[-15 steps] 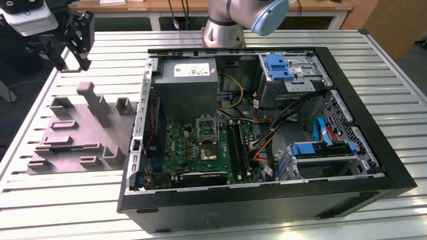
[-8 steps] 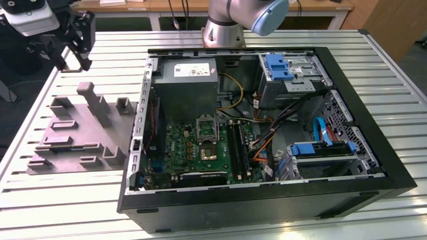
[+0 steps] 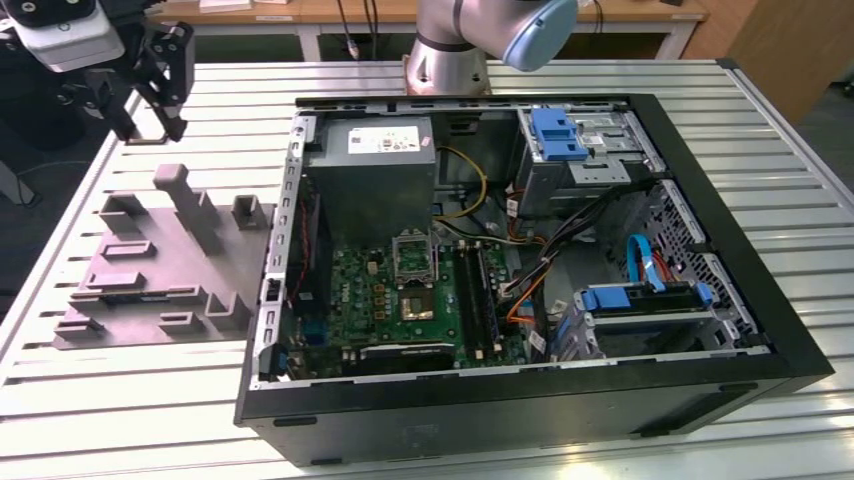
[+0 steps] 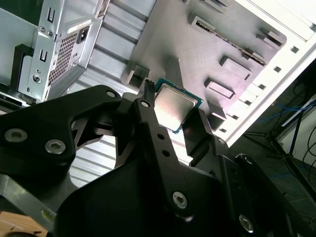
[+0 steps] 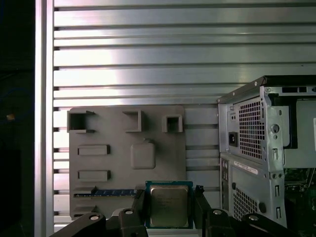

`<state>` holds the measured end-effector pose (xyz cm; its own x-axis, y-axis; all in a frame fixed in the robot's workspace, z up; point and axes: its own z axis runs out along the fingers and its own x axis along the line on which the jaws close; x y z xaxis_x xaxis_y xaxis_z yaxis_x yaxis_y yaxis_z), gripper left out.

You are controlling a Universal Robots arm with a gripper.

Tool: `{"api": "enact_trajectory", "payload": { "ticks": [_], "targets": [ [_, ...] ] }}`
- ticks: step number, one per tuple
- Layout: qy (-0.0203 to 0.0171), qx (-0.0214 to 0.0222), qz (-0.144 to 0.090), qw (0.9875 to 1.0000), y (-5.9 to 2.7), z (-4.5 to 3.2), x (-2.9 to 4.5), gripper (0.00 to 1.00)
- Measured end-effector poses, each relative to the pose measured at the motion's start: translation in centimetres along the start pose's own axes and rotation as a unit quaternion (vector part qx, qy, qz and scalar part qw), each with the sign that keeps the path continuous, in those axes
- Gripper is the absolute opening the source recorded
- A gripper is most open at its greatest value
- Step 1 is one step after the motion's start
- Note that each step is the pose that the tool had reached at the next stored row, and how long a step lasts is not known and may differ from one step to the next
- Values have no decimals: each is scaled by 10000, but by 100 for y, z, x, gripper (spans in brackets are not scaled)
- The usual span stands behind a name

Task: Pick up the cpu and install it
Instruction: 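Pick up the cpu and move it towards the insertion slot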

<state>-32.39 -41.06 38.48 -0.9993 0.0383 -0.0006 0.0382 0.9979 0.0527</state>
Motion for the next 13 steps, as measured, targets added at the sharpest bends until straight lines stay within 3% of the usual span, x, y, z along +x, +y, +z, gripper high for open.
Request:
{"api": "enact_trajectory", "payload": {
  "ticks": [13],
  "targets": [
    [0, 0, 0, 10000, 1, 0, -28, 47]
  ]
}}
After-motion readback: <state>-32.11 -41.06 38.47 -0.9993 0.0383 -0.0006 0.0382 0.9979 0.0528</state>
